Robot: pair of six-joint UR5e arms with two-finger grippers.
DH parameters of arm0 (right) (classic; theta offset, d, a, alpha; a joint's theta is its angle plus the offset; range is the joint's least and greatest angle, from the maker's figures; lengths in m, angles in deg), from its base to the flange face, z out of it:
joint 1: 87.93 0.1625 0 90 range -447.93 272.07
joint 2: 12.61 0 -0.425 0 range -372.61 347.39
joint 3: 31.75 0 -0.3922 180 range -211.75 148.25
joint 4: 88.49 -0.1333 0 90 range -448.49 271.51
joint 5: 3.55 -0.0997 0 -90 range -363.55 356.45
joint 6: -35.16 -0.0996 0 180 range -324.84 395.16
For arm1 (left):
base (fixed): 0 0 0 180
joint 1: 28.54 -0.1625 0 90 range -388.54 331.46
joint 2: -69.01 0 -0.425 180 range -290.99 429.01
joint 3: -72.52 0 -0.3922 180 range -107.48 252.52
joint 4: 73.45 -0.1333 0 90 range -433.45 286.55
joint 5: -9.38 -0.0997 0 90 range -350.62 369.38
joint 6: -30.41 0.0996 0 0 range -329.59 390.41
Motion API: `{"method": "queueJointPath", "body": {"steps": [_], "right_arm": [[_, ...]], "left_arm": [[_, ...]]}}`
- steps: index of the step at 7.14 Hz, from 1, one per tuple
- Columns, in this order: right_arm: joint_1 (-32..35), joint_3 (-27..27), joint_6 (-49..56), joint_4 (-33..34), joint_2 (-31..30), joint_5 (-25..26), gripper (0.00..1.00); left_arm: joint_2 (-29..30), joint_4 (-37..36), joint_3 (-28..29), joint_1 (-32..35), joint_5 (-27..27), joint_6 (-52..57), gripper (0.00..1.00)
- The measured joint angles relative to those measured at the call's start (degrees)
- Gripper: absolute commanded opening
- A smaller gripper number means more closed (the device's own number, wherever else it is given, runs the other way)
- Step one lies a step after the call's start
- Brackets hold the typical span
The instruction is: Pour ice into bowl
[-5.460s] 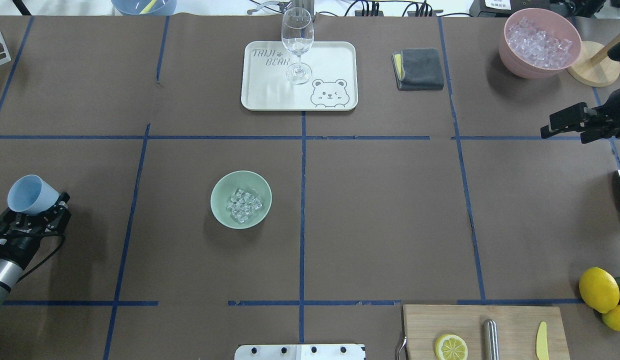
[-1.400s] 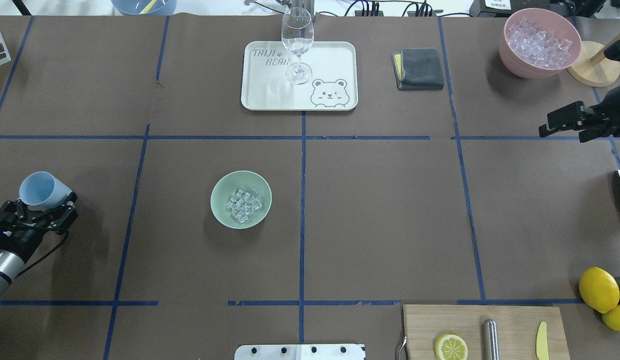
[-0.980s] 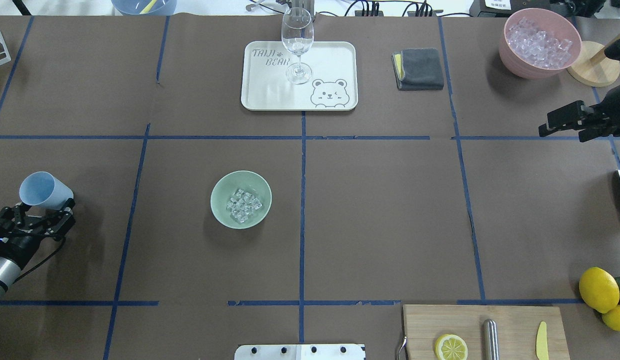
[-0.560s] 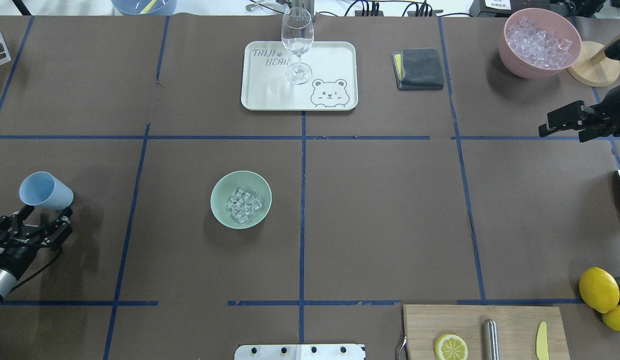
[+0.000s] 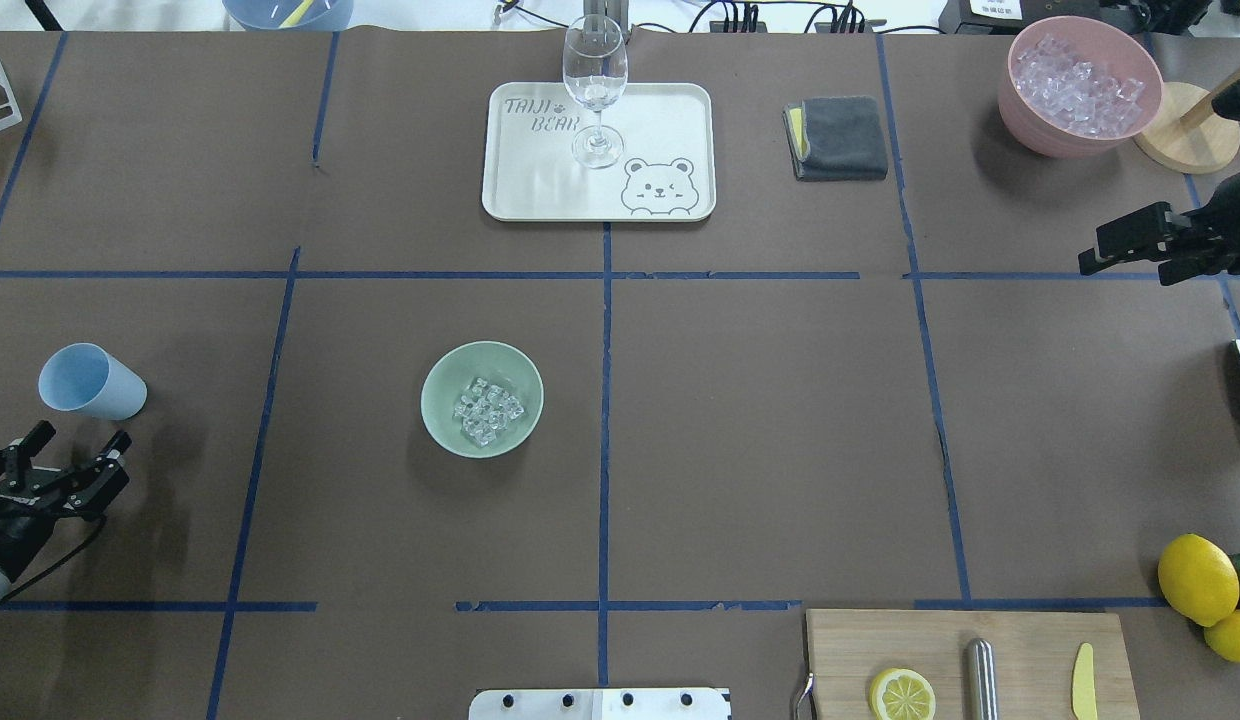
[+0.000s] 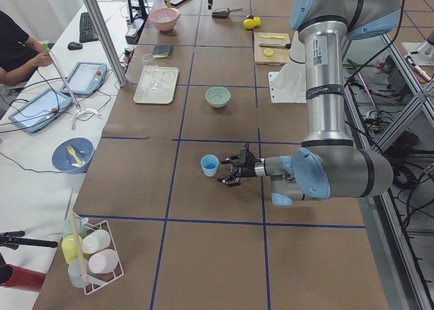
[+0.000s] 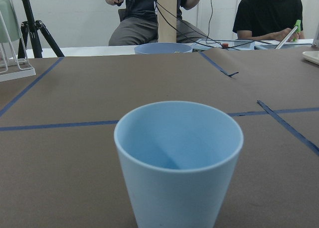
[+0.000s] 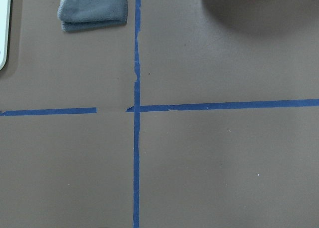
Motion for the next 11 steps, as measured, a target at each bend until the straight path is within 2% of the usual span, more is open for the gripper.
{"method": "queueJointPath", "body": {"steps": [4, 7, 9, 11], "right_arm": [[0.0, 0.4, -0.1, 0.1, -0.2, -0.1, 1.00], [-0.1, 0.1, -0.1, 0.1, 0.0, 0.0, 1.00], [-0.2, 0.1, -0.6, 0.0, 0.7, 0.1, 1.00], [-1.5, 0.0, -5.7, -0.3, 3.4, 0.1, 1.00]], "left_arm": [[-9.2, 8.4, -0.6, -0.6, 3.0, 0.5, 1.00], [-14.0, 11.6, -6.1, 1.1, 9.6, 4.4, 1.00], [-13.8, 11.9, -7.1, 9.6, 18.6, 10.7, 1.00], [-11.5, 11.5, -6.9, 22.9, 31.5, 19.2, 1.00]]}}
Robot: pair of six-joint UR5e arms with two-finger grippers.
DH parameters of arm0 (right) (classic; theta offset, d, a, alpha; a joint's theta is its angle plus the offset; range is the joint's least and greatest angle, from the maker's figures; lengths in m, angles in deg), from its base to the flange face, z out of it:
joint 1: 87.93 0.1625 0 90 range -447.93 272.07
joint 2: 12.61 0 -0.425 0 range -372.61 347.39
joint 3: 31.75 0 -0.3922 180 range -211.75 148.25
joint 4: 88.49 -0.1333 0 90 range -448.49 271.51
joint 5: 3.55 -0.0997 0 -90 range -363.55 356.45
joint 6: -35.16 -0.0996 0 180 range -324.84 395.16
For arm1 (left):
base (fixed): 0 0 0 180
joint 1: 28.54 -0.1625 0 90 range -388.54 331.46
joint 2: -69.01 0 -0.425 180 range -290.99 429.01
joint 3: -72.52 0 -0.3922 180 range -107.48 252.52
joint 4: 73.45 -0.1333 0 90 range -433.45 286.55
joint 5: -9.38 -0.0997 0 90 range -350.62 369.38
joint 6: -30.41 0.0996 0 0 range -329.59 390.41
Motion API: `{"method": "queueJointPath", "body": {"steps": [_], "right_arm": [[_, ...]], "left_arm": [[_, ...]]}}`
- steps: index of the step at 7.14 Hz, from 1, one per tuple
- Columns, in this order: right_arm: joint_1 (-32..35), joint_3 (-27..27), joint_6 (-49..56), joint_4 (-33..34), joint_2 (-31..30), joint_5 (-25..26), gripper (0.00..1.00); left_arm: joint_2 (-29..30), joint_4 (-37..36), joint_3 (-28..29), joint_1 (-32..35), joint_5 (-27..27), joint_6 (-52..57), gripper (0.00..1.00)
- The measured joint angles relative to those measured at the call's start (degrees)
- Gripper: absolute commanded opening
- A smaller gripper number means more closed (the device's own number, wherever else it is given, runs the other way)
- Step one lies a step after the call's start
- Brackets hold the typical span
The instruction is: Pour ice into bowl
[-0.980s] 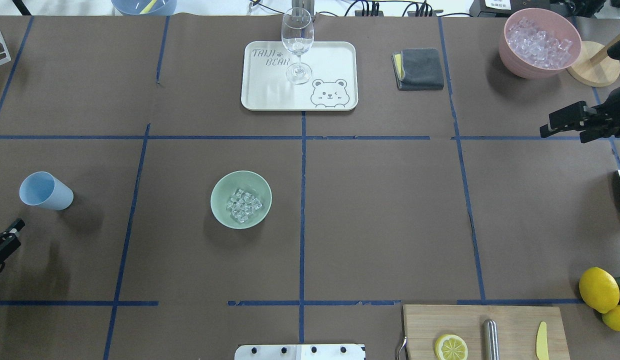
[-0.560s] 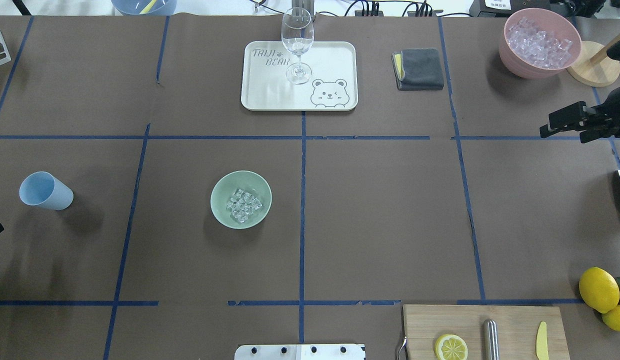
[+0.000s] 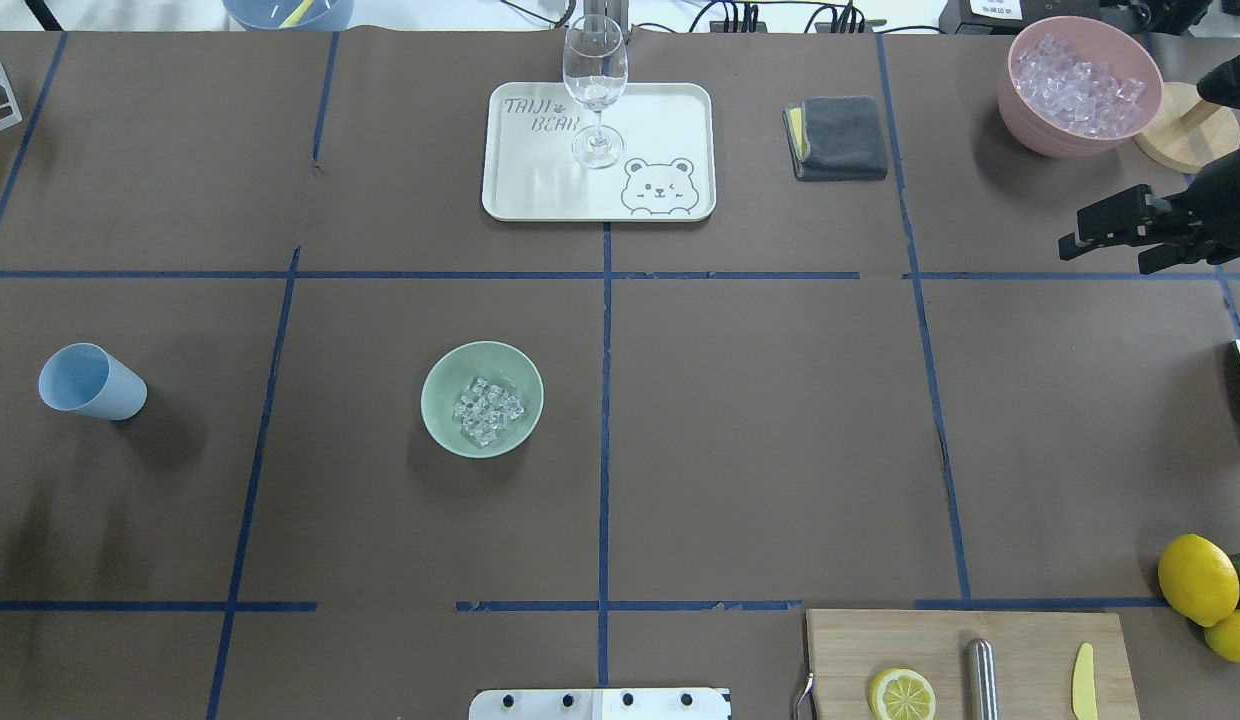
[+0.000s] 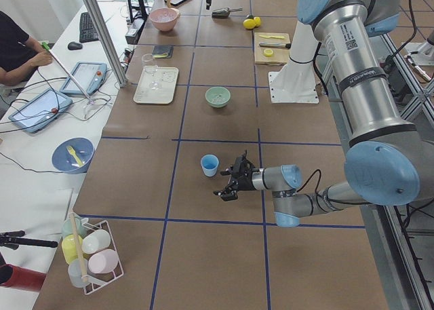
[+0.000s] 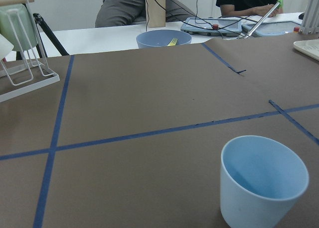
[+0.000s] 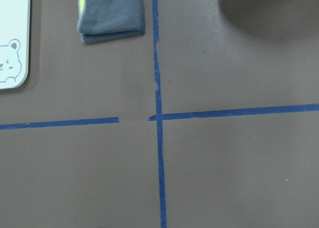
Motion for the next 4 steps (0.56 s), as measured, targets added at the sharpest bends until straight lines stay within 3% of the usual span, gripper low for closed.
{"method": "queueJointPath", "body": {"steps": [2, 4], "right_arm": [[-4.0, -0.1, -7.6, -0.1, 4.5, 0.5, 1.00], [-11.4, -0.2, -19.9, 0.3, 11.4, 3.9, 1.00]], "left_arm": [[3.6, -5.9, 0.4, 14.1, 15.9, 7.1, 1.00], [8.5, -16.8, 1.0, 25.4, 31.7, 13.6, 1.00]]}}
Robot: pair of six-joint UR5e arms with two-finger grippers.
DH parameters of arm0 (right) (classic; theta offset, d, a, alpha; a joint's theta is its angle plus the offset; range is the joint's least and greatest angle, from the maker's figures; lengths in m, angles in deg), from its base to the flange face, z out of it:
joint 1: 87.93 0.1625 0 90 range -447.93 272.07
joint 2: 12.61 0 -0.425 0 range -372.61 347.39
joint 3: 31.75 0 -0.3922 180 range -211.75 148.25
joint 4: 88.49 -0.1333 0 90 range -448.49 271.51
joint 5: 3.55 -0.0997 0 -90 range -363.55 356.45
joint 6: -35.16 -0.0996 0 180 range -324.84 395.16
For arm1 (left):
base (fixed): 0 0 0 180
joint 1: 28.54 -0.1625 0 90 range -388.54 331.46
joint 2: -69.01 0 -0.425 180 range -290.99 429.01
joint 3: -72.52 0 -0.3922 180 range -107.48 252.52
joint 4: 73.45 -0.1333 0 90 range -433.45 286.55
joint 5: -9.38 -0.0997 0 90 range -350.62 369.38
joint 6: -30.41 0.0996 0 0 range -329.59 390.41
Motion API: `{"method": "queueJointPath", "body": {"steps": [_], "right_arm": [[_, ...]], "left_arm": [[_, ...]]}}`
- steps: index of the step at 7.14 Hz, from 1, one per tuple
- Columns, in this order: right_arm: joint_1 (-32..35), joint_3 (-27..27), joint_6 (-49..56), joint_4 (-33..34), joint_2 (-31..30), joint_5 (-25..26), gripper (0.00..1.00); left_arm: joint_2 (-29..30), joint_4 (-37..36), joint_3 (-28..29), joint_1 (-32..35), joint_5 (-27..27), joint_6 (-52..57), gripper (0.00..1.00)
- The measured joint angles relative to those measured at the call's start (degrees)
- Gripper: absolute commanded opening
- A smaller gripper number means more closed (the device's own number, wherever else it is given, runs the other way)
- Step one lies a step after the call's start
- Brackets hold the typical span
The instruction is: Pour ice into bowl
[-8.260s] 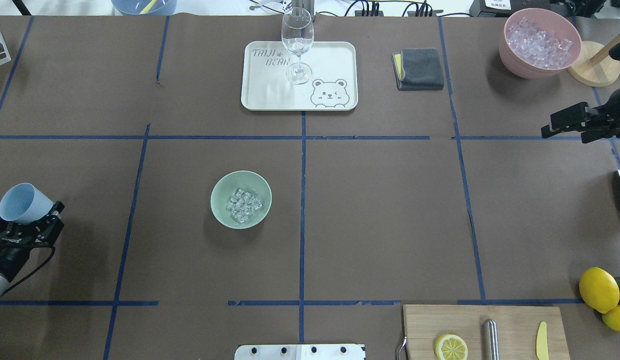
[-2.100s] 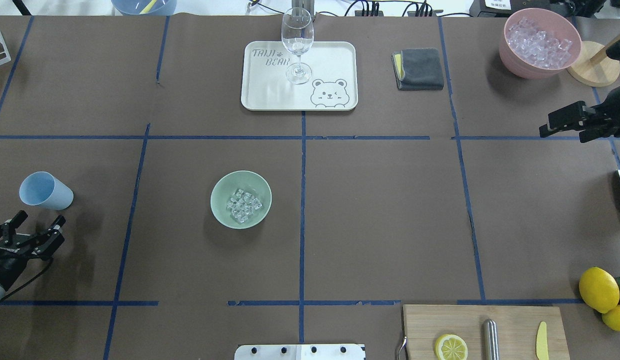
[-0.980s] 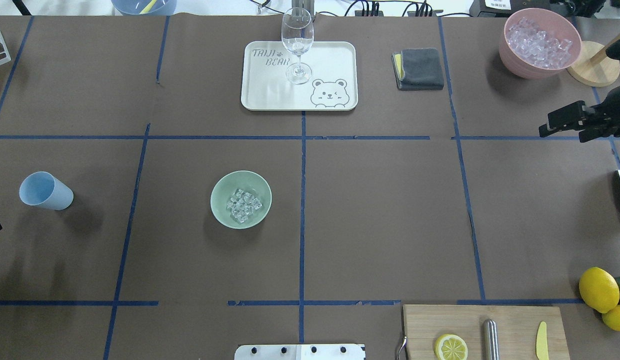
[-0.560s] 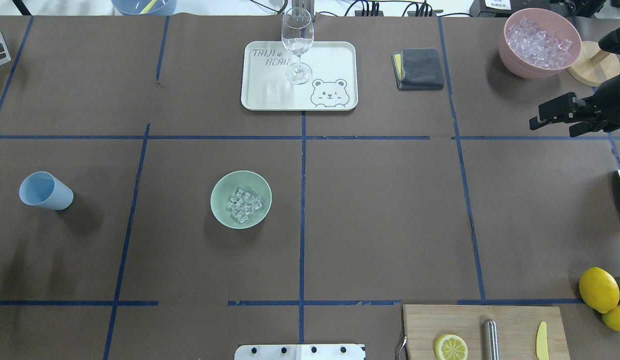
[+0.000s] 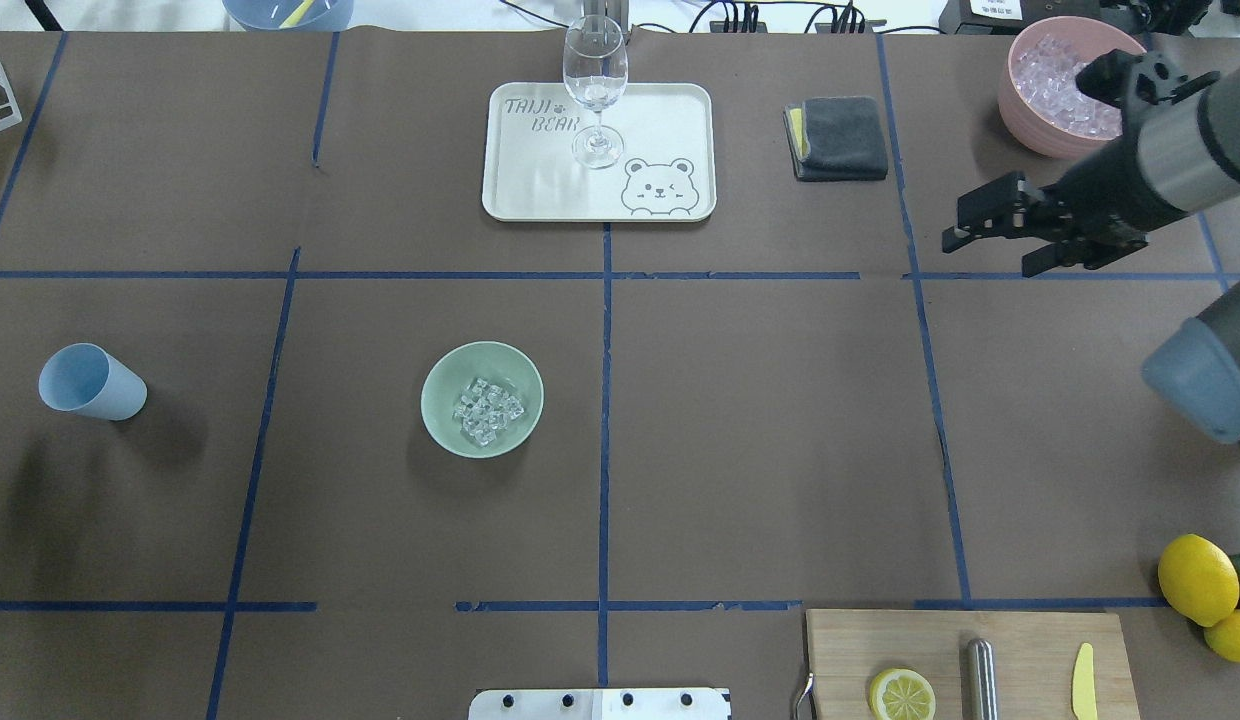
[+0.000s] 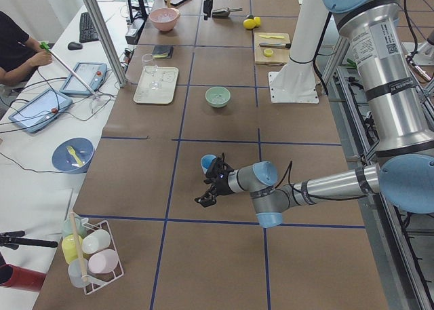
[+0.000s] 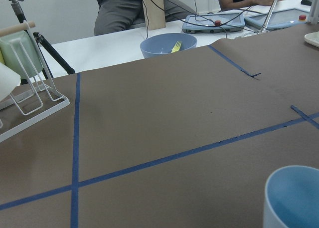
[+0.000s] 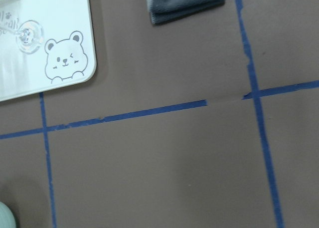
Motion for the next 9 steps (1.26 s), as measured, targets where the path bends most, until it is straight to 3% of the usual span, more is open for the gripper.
{"method": "queueJointPath", "body": {"steps": [2, 5, 7, 9], "right_arm": [[-10.4, -1.2, -11.4, 0.1, 7.3, 9.1, 1.00], [-24.1, -9.7, -22.0, 0.3, 19.0, 24.6, 1.00], [-26.9, -16.6, -22.3, 0.4, 24.4, 27.8, 1.00], [-28.6, -26.1, -22.1, 0.0, 31.1, 29.7, 1.00]], "left_arm": [[7.1, -16.1, -0.4, 11.5, 18.2, 2.6, 1.00], [11.6, -38.8, -4.6, 23.3, 34.0, 5.1, 1.00], [12.6, -54.8, -9.7, 26.3, 40.5, 13.2, 1.00], [13.0, -60.6, -12.5, 27.0, 41.8, 16.5, 1.00]]}}
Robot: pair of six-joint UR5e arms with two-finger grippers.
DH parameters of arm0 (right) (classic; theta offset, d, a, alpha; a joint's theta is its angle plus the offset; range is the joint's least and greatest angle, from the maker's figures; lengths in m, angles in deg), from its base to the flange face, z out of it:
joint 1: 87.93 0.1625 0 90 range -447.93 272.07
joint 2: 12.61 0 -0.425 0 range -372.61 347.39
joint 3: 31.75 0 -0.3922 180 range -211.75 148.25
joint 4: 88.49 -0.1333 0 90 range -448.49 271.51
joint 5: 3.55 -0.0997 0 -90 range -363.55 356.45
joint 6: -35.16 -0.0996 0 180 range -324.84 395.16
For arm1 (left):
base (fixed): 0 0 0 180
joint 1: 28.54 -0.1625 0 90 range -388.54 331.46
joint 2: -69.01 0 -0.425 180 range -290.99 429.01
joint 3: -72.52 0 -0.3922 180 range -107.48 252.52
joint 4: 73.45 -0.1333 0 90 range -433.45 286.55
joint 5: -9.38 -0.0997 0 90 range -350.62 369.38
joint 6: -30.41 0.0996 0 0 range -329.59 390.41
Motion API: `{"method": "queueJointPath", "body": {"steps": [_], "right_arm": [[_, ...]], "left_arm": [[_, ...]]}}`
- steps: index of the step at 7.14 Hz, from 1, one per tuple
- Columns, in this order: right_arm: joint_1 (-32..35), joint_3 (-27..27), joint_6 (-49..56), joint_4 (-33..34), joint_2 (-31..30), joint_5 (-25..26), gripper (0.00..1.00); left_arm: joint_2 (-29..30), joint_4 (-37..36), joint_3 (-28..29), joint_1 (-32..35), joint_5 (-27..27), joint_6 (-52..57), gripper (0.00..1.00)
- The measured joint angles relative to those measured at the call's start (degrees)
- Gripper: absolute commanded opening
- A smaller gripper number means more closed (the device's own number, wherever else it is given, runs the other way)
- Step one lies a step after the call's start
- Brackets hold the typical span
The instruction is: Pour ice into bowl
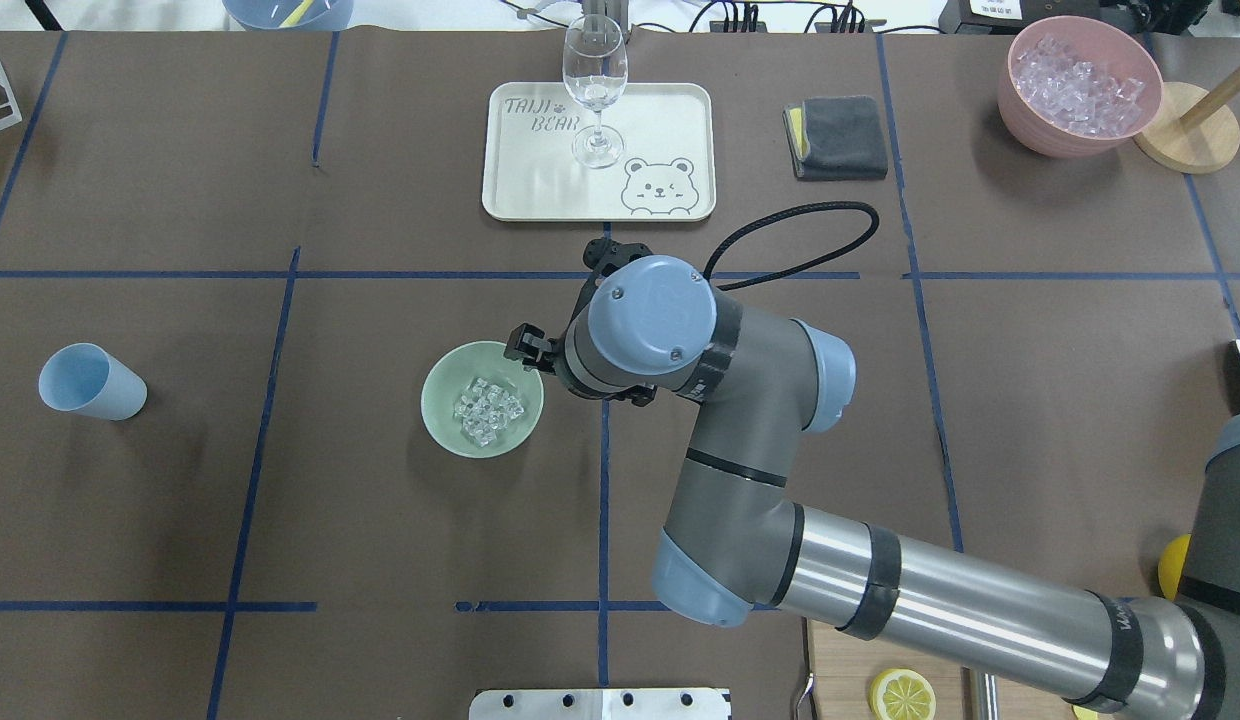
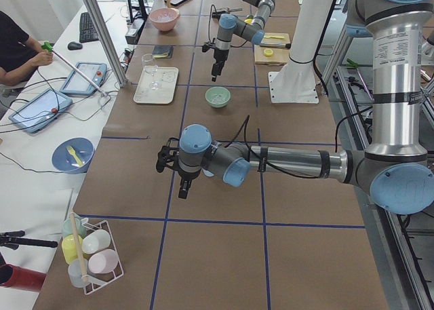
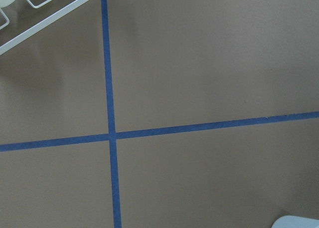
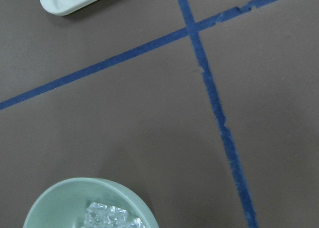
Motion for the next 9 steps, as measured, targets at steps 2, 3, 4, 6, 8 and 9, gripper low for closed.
{"method": "queueJointPath", "body": {"steps": [2, 3, 4, 6, 8, 9], "right_arm": [[-0.9, -6.5, 0.2, -0.1, 4.3, 0.2, 0.68], [-1.5, -8.7, 0.5, 0.0, 5.5, 0.1, 0.01], [-1.9, -10.6, 0.9, 0.1, 6.8, 0.1, 0.00], [-2.5, -11.7, 2.3, 0.2, 7.3, -0.2, 0.00], [-2.1, -9.7, 4.0, 0.2, 6.6, -1.0, 0.00], [-1.7, -7.4, 4.8, 0.2, 5.1, -1.6, 0.00]], "left_arm": [[0.0, -0.3, -0.2, 0.1, 0.1, 0.6, 1.00], [0.0, -0.3, -0.1, 0.1, 0.1, 0.6, 1.00], [0.1, -0.3, -0.1, 0.1, 0.1, 0.6, 1.00], [0.2, -0.3, -0.1, 0.1, 0.2, 0.5, 1.00], [0.3, -0.3, 0.0, 0.1, 0.4, 0.2, 1.00], [0.3, -0.3, 0.1, 0.1, 0.9, 0.0, 1.00]]}}
